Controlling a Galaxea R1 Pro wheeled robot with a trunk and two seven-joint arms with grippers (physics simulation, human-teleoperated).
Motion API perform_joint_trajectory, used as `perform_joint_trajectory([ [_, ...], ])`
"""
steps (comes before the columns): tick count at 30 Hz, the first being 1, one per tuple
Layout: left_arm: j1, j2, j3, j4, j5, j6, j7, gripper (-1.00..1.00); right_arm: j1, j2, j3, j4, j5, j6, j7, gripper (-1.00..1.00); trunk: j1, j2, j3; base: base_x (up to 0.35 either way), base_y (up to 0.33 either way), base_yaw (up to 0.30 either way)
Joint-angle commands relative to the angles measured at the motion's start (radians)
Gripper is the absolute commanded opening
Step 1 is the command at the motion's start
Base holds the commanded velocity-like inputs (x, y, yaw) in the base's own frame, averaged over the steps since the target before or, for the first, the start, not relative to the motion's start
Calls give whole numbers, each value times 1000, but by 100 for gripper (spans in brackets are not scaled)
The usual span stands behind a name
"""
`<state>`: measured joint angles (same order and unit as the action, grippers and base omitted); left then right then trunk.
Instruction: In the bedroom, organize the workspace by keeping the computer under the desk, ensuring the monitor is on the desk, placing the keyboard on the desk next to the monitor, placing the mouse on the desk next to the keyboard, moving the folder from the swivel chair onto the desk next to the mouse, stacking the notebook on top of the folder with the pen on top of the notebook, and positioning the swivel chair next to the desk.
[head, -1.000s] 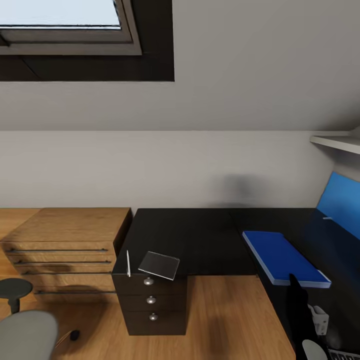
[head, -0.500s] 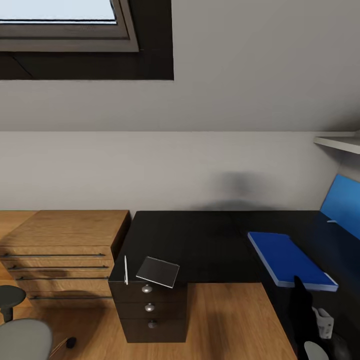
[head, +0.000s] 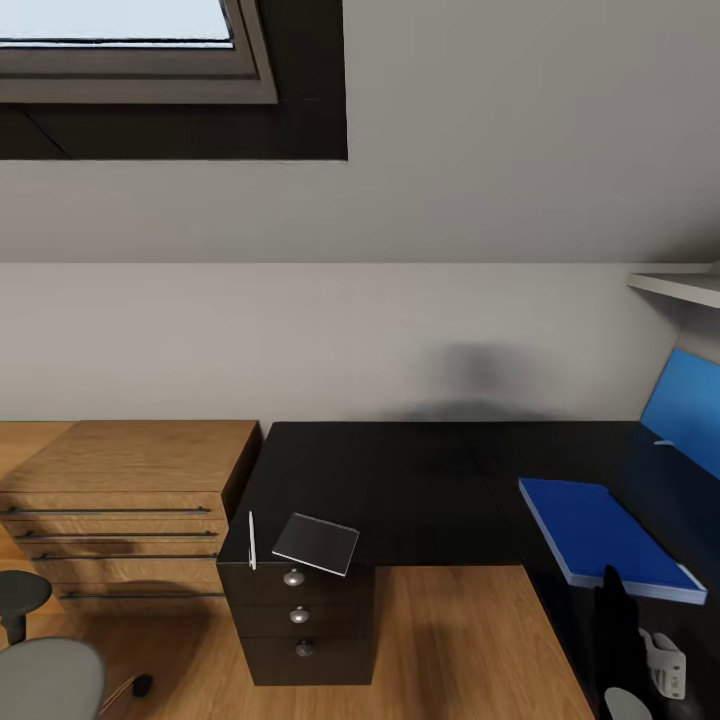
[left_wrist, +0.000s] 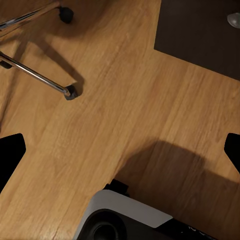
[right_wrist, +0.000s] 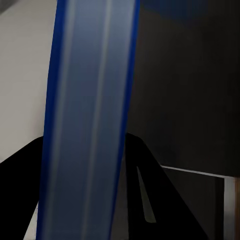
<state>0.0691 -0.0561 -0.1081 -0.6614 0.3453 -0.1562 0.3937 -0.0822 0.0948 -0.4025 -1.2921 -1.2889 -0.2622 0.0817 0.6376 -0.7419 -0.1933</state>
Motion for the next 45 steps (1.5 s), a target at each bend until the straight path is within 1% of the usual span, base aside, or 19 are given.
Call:
perform_joint_trajectory([
  [1,0,1,-6,-1,11,-5,6,100,-1,1,-1,1,-3,-2,7,-100,0,-1,-1,0,0,0],
  [7,0,1,-6,-1,11,-5,6,100,-2,0,-1,4,14,-4,7,-100,0,-1,-1,0,0,0],
  [16,0,1,-5,-2,12,-5,6,100,-2,0,-1,4,16,-5,6,-100,0,-1,-1,7,0,0],
  [22,0,1,-7,-4,12,-5,5,100,-2,0,0,4,16,-5,6,-100,0,-1,-1,176,0,0],
  [26,0,-8,-24,-39,12,-4,8,100,-2,0,0,4,16,-5,6,-100,0,-1,-1,32,0,0],
  [31,0,-13,-35,-52,12,-2,14,100,-2,0,-1,4,16,-5,6,-100,19,-36,-17,5,0,0],
  [45,0,-18,-38,-55,12,0,11,100,-2,1,-1,4,15,-5,6,-100,73,-134,-61,0,0,0],
])
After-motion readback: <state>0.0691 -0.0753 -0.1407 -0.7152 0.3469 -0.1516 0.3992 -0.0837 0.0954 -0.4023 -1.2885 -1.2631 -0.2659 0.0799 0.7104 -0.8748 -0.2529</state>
